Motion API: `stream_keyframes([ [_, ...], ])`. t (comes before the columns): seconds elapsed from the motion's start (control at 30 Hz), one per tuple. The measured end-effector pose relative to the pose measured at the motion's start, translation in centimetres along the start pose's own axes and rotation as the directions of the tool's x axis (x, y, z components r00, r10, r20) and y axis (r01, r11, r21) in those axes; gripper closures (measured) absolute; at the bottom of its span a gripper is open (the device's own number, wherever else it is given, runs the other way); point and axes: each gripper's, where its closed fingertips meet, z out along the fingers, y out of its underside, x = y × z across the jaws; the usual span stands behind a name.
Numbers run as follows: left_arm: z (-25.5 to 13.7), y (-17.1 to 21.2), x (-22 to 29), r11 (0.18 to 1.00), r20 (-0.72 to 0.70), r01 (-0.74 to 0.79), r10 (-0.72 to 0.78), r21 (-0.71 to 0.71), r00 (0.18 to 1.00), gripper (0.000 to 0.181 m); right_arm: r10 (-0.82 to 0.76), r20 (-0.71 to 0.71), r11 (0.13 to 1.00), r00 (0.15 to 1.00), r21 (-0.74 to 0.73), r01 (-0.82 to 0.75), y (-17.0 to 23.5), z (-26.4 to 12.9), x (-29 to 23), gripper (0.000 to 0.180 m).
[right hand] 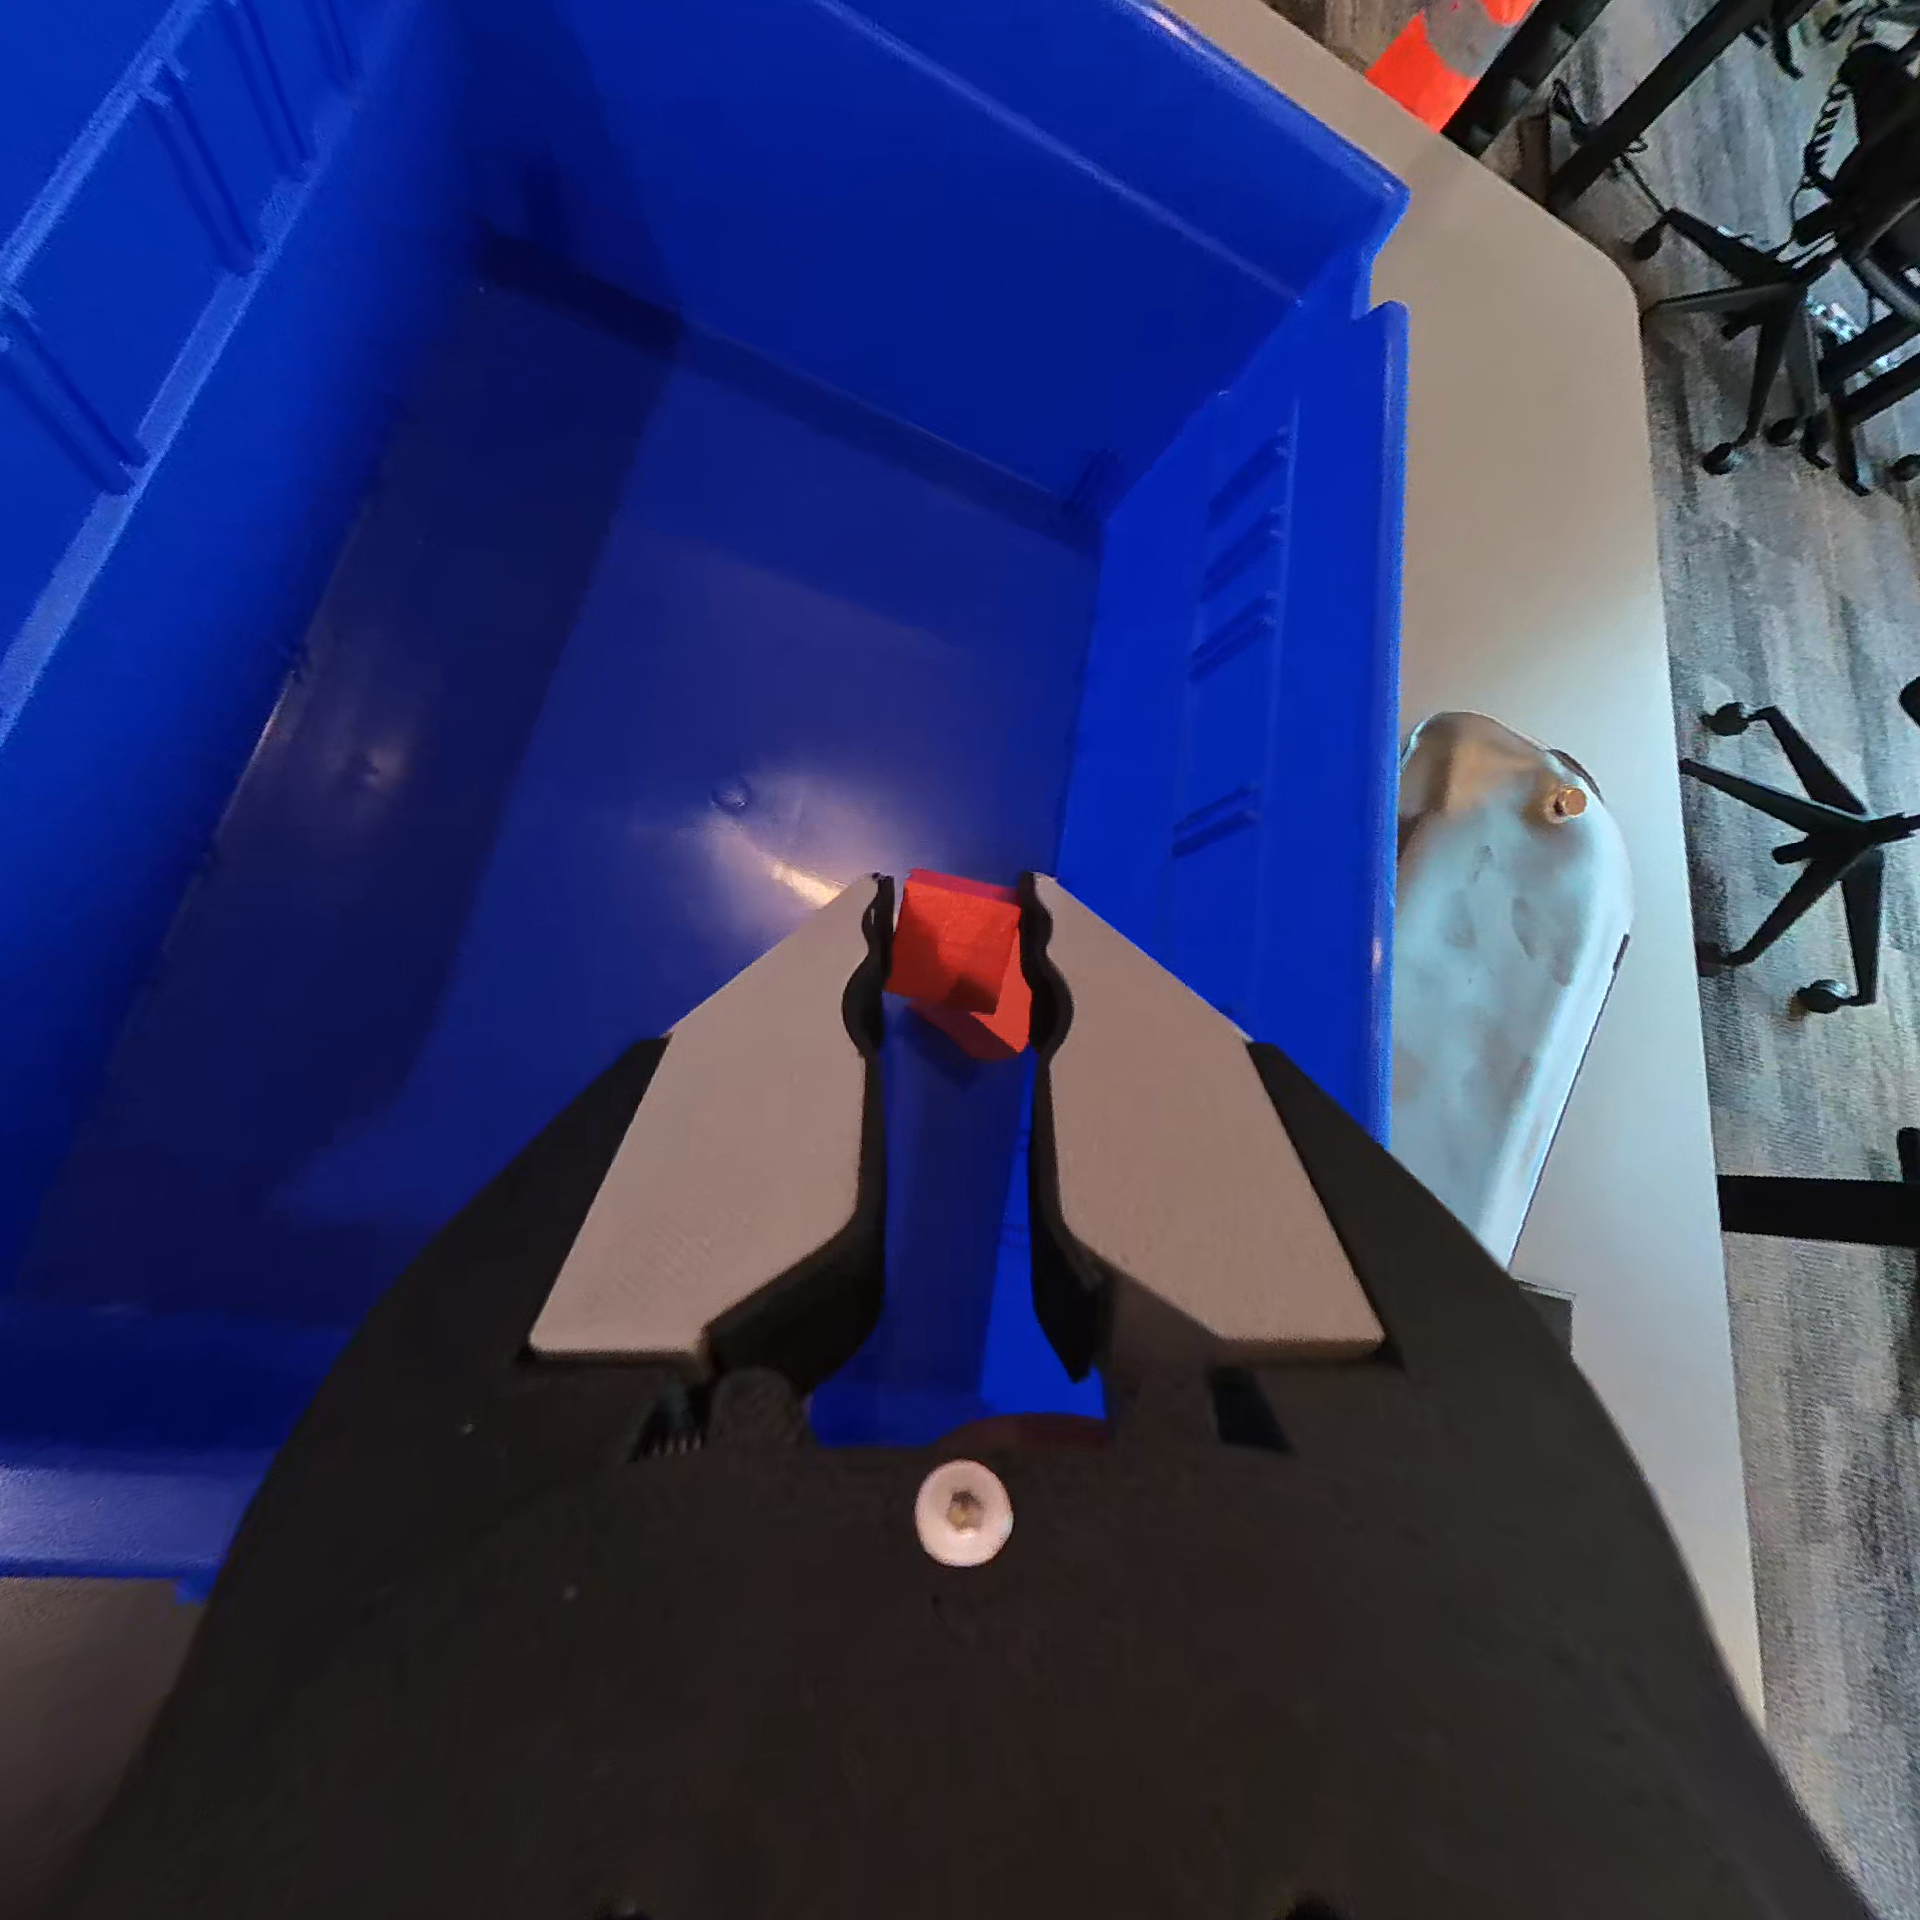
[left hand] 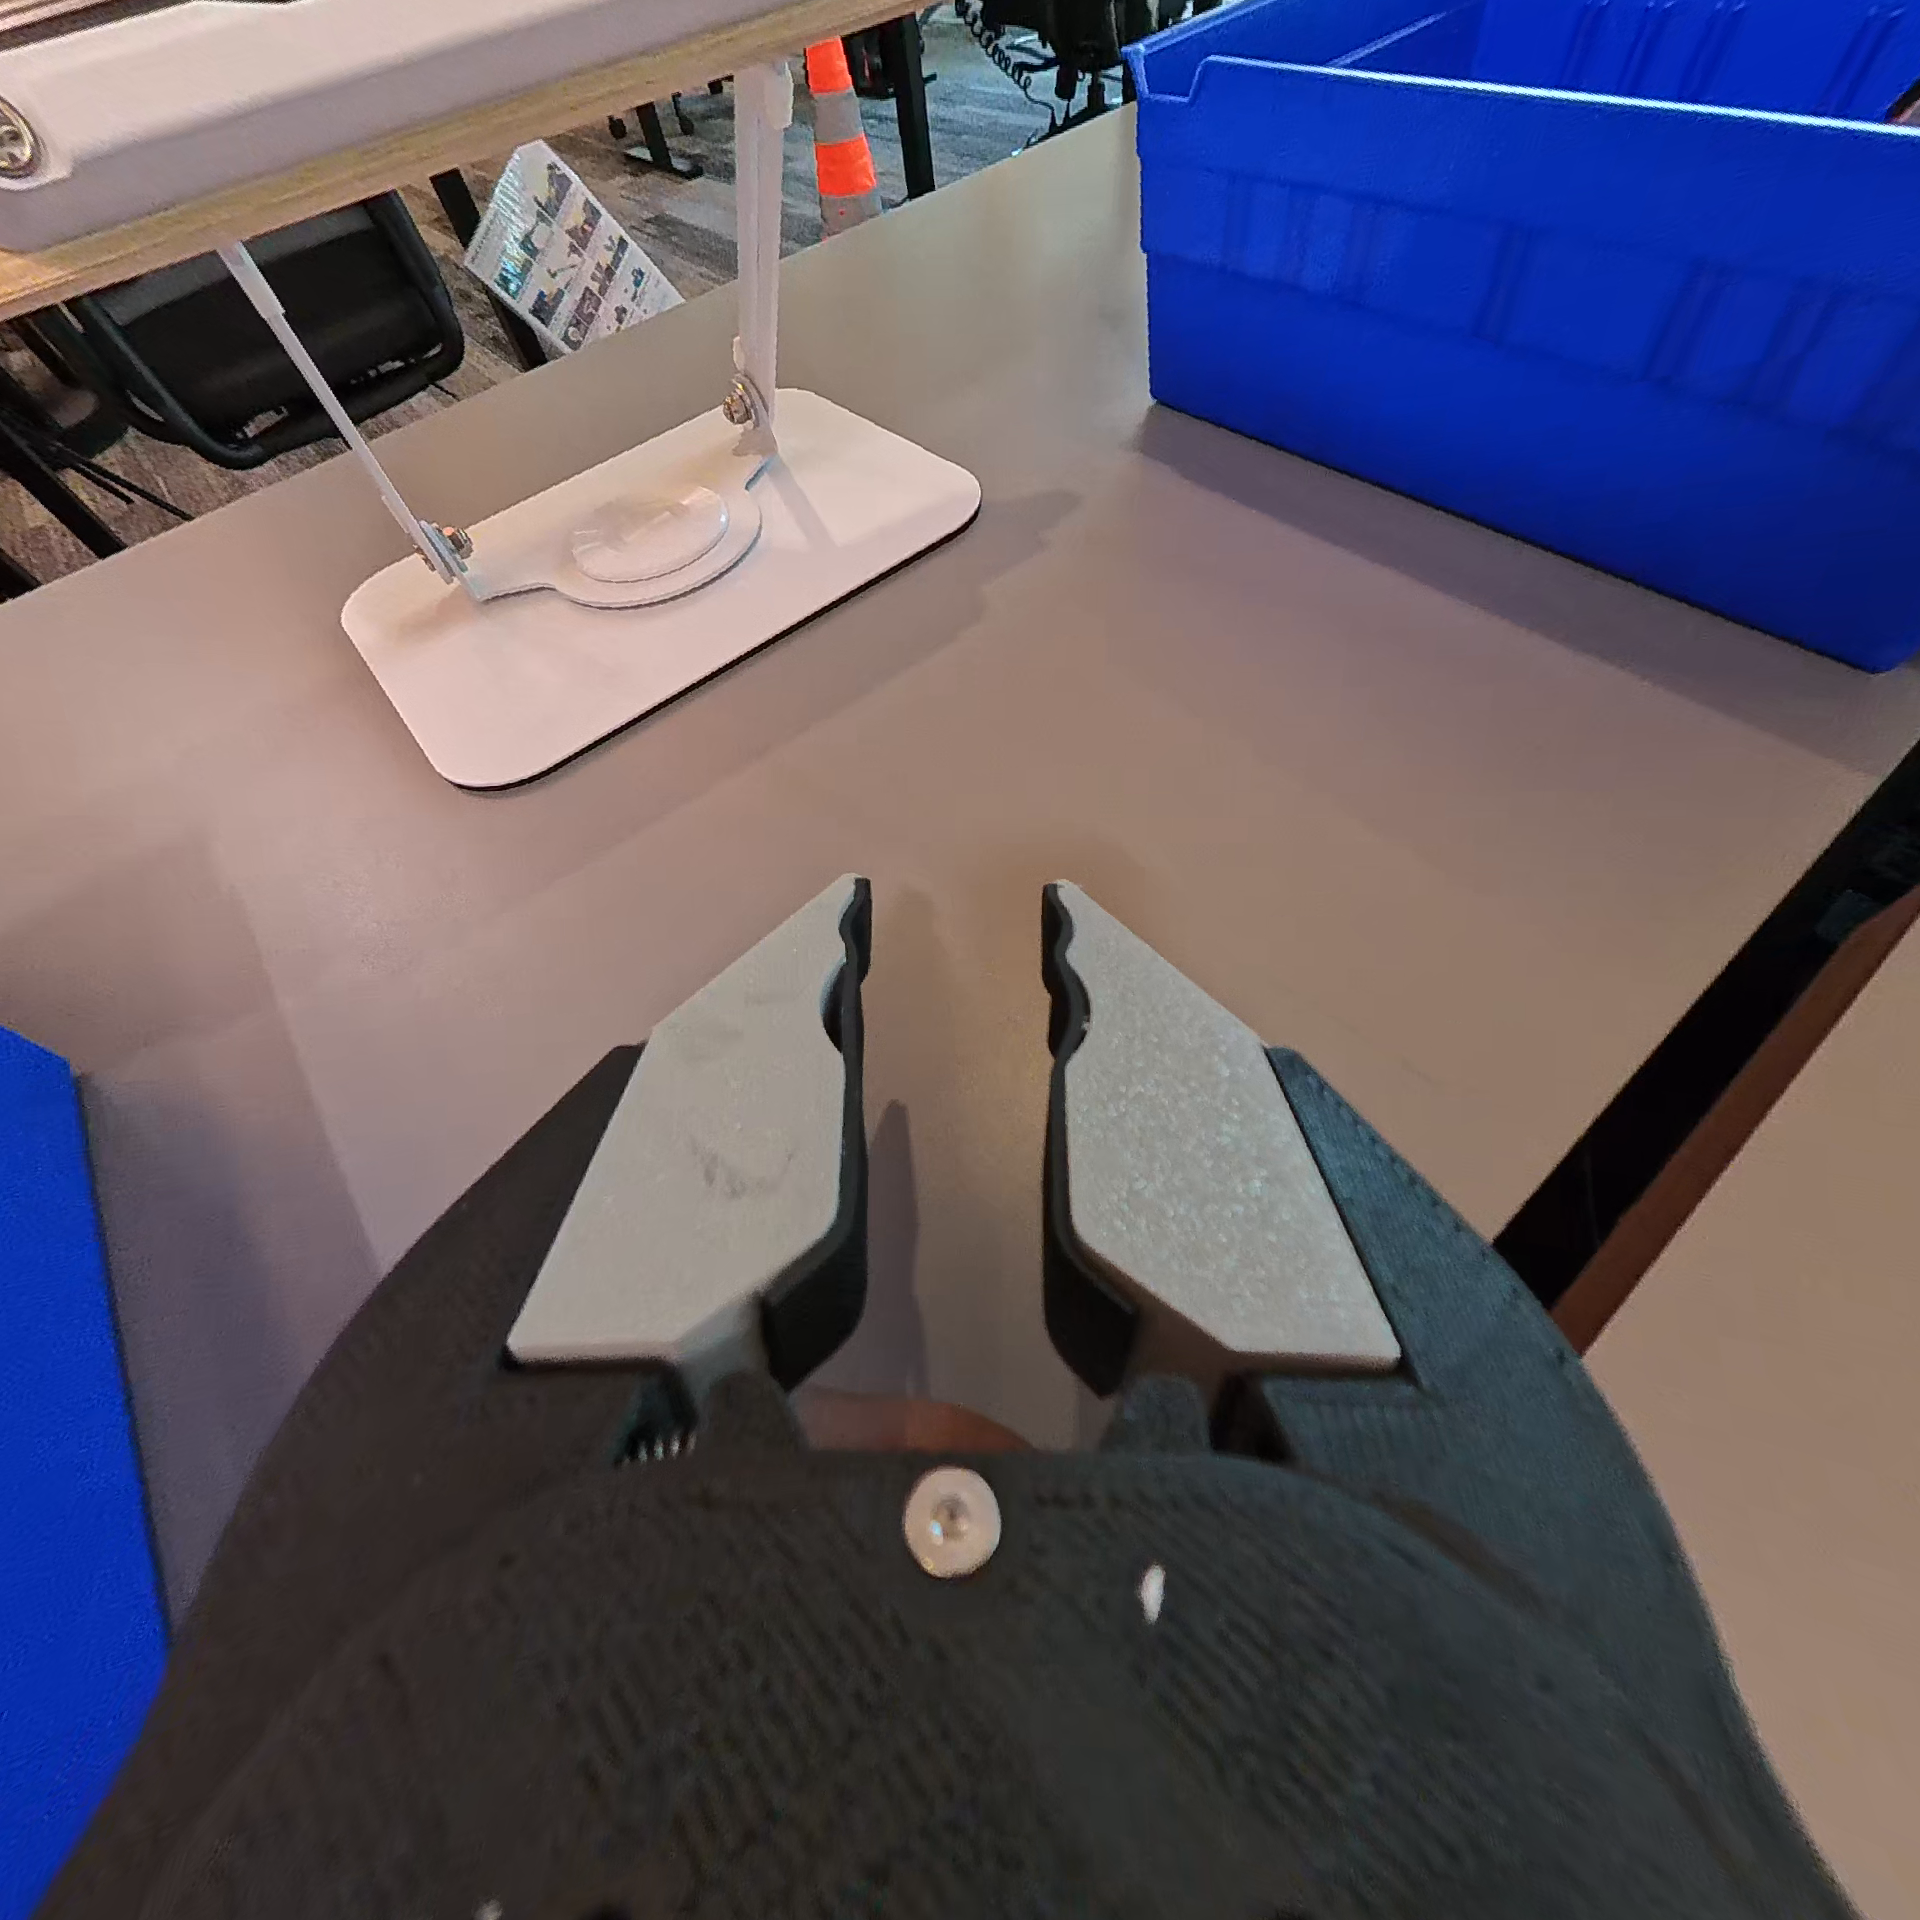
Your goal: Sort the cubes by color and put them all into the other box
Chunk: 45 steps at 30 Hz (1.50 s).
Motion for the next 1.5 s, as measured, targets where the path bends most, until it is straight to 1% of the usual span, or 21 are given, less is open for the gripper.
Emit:
stream_keyframes([
  [0.2,0.0,0.0,0.0,1.0,-0.001,-0.001,0.001,0.0,1.0,0.15,-0.012,0.003,1.0,1.0,-0.007,0.012,0.5,0.2,-0.2,0.158],
  [0.27,0.0,0.0,0.0,1.0,-0.002,0.0,0.0,-0.001,1.0,0.15,-0.016,-0.015,1.0,1.0,0.001,0.016,0.3,0.3,-0.1,0.148],
  [0.37,0.0,0.1,0.1,1.0,-0.002,-0.003,0.003,-0.002,1.0,0.15,-0.028,-0.009,0.999,1.0,0.02,0.028,-0.1,0.3,-0.6,0.147],
  [0.47,0.0,0.1,0.0,1.0,-0.003,0.001,-0.001,-0.003,1.0,0.15,-0.021,-0.032,0.998,0.999,0.057,0.022,-0.8,0.1,-0.3,0.147],
  [0.57,0.0,0.1,0.0,1.0,-0.002,0.005,-0.005,-0.003,1.0,0.15,0.017,-0.08,0.987,0.997,0.159,-0.004,-2.4,-0.9,0.6,0.154],
  [0.67,0.0,0.1,0.0,1.0,-0.002,0.004,-0.004,-0.003,1.0,0.15,0.084,-0.149,0.947,0.985,0.319,-0.032,-4.6,-2.9,2.1,0.152],
  [0.73,0.0,0.1,0.0,1.0,-0.002,0.0,0.0,-0.002,1.0,0.15,0.149,-0.157,0.88,0.976,0.47,-0.059,-6.6,-5.0,2.7,0.154],
  [0.8,0.0,0.1,0.1,1.0,-0.002,-0.001,0.001,-0.003,1.0,0.15,0.21,-0.12,0.793,0.97,0.601,-0.098,-7.9,-7.4,3.0,0.166],
  [0.83,0.0,0.1,0.1,1.0,-0.004,0.0,0.0,-0.003,1.0,0.15,0.22,-0.112,0.77,0.969,0.63,-0.102,-8.1,-8.1,3.2,0.172],
  [0.87,0.0,0.1,0.1,1.0,-0.004,0.0,0.0,-0.003,1.0,0.15,0.229,-0.121,0.763,0.966,0.638,-0.101,-8.1,-8.5,3.5,0.175],
  [0.9,0.0,0.1,0.1,1.0,-0.004,-0.001,0.001,-0.003,1.0,0.15,0.239,-0.134,0.767,0.962,0.634,-0.103,-7.8,-8.5,3.9,0.171],
  [0.97,0.0,0.1,0.1,1.0,-0.005,-0.001,0.001,-0.004,1.0,0.15,0.264,-0.112,0.774,0.958,0.617,-0.141,-7.4,-7.9,4.2,0.158],
  [1.03,0.0,0.1,0.2,1.0,-0.007,-0.001,0.001,-0.005,1.0,0.15,0.271,-0.088,0.773,0.959,0.613,-0.162,-7.4,-7.6,4.1,0.157],
  [1.13,0.0,0.1,0.3,1.0,-0.008,-0.003,0.003,-0.003,1.0,0.15,0.253,-0.089,0.777,0.963,0.612,-0.147,-7.6,-7.5,3.6,0.159],
  [1.2,0.0,0.0,0.3,1.0,-0.008,-0.003,0.003,0.002,1.0,0.15,0.227,-0.078,0.796,0.971,0.589,-0.139,-7.6,-6.9,2.8,0.161],
  [1.33,0.0,0.0,0.2,1.0,-0.007,0.005,-0.005,-0.002,1.0,0.149,0.147,-0.054,0.918,0.988,0.38,-0.115,-5.1,-3.0,1.4,0.16],
  [1.43,-0.1,-0.1,0.1,1.0,-0.008,0.008,-0.008,0.002,1.0,0.149,0.111,-0.011,0.964,0.994,0.244,-0.105,-3.1,-1.0,0.3,0.158],
  [1.5,-0.1,-0.1,0.3,1.0,-0.012,0.004,-0.004,0.004,1.0,0.149,0.09,0.004,0.972,0.996,0.217,-0.088,-2.8,-0.5,-0.3,0.158],
])
